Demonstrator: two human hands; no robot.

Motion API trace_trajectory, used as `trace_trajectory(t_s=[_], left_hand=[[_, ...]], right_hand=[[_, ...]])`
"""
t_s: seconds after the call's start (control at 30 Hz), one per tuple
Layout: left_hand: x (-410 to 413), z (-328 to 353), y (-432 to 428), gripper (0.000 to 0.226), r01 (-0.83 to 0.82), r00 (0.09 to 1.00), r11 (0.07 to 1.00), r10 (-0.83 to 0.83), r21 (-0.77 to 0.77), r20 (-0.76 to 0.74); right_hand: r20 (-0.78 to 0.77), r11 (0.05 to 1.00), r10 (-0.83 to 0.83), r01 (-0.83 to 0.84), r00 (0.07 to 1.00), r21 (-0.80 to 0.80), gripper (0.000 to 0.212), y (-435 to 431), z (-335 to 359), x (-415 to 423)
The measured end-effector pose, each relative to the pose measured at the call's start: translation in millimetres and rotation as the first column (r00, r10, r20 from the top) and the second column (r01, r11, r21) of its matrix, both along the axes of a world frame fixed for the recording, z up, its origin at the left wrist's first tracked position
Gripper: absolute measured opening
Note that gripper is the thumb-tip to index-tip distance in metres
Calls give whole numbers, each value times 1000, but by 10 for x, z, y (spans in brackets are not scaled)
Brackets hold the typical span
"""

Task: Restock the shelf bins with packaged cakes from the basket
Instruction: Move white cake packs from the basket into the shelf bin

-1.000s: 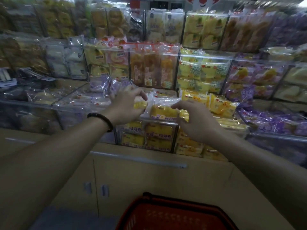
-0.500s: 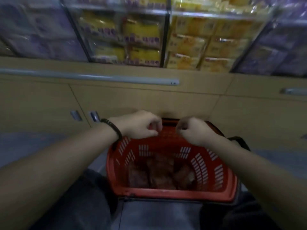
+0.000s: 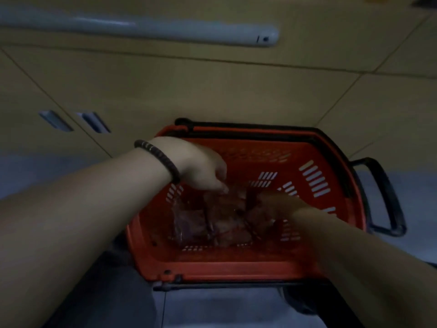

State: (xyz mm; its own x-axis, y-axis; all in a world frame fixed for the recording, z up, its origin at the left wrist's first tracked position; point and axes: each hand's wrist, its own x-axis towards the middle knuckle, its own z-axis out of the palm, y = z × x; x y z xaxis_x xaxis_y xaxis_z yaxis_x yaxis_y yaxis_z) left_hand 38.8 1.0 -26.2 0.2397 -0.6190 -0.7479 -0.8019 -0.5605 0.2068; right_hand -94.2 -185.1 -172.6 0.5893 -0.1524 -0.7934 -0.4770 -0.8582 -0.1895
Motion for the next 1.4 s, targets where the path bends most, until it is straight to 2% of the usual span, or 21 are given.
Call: trace_trajectory(t_s=[0.17, 0.27, 0.33, 0.37, 0.47, 0.5, 0.57, 0.63, 0.73, 0.77, 0.8, 0.83, 0.93, 0.97, 1.03, 1.1, 1.13, 1.2, 1.27, 1.33, 1.4], left_hand=[[49, -72, 33, 54, 23, 1000, 997, -21, 73, -23], [64, -86, 58, 55, 15, 1000, 994, -12, 111, -20], [67, -76, 58, 54, 1, 1000, 995, 2, 97, -28], [65, -70, 56, 53, -4, 999, 996, 7, 85, -34], [47, -39, 40, 52, 0, 999, 998, 3, 67, -42], [39, -29, 38, 53, 4, 999, 997, -2, 76, -35], [18, -9, 22, 54, 10, 1000, 996, -9, 93, -14], [1, 9, 10, 55, 5, 1000, 995, -6, 96, 6], [-1, 16, 17, 53, -17, 1000, 997, 17, 80, 11], [4, 13, 23, 52, -27, 1000, 997, 26, 75, 8], [5, 9, 31, 51, -37, 999, 997, 37, 71, 5], [16, -3, 40, 51, -47, 999, 996, 47, 71, 3], [43, -23, 73, 53, -64, 998, 993, 65, 97, -11], [52, -28, 81, 54, -66, 998, 992, 67, 103, -13], [62, -30, 92, 54, -75, 997, 991, 78, 107, -23], [72, -32, 105, 53, -92, 995, 990, 96, 112, -34], [73, -33, 105, 53, -90, 995, 989, 94, 113, -31], [89, -40, 97, 54, -89, 995, 989, 93, 114, -25], [102, -40, 75, 55, -72, 997, 992, 73, 108, -12], [105, -31, 61, 56, -55, 998, 992, 56, 114, 0], [109, -40, 61, 55, -57, 998, 992, 56, 113, 7]], right_hand=[[149, 999, 0, 6, 989, -41, 56, 90, -291, -31], [247, 992, 25, 6, 969, -126, 76, -72, -937, -40], [256, 988, 52, -13, 965, -152, 70, -221, -1317, -36], [253, 989, 10, 28, 967, -146, 61, -273, -1399, -43], [225, 991, -135, 132, 965, 29, 41, -356, -1219, -95], [212, 995, -96, 97, 973, 9, 38, -371, -1068, -54], [79, 997, -73, 69, 994, 46, 37, -360, -684, 47], [-11, 987, 162, -162, 987, -12, 42, -330, -413, 178], [-122, 951, 307, -297, 944, 89, 56, -123, -391, 310], [-109, 935, 348, -337, 931, 108, 68, -78, -516, 293], [-52, 940, 313, -301, 948, 159, 78, -75, -782, 269], [-13, 944, 291, -285, 957, 165, 80, -40, -947, 239], [36, 958, 272, -274, 962, 86, 64, 300, -851, 93], [67, 939, 340, -342, 938, 24, 62, 366, -850, 91], [97, 941, 325, -332, 941, 66, 71, 431, -936, 114], [145, 954, 273, -287, 951, 83, 64, 476, -972, 120], [137, 972, 183, -200, 974, 123, 67, 517, -983, 121], [108, 970, 215, -225, 971, 89, 89, 557, -995, 163], [68, 972, 200, -207, 977, 110, 98, 583, -965, 227], [68, 974, 145, -154, 987, 164, 88, 587, -955, 278], [10, 983, 146, -147, 989, 114, 65, 598, -1003, 264]])
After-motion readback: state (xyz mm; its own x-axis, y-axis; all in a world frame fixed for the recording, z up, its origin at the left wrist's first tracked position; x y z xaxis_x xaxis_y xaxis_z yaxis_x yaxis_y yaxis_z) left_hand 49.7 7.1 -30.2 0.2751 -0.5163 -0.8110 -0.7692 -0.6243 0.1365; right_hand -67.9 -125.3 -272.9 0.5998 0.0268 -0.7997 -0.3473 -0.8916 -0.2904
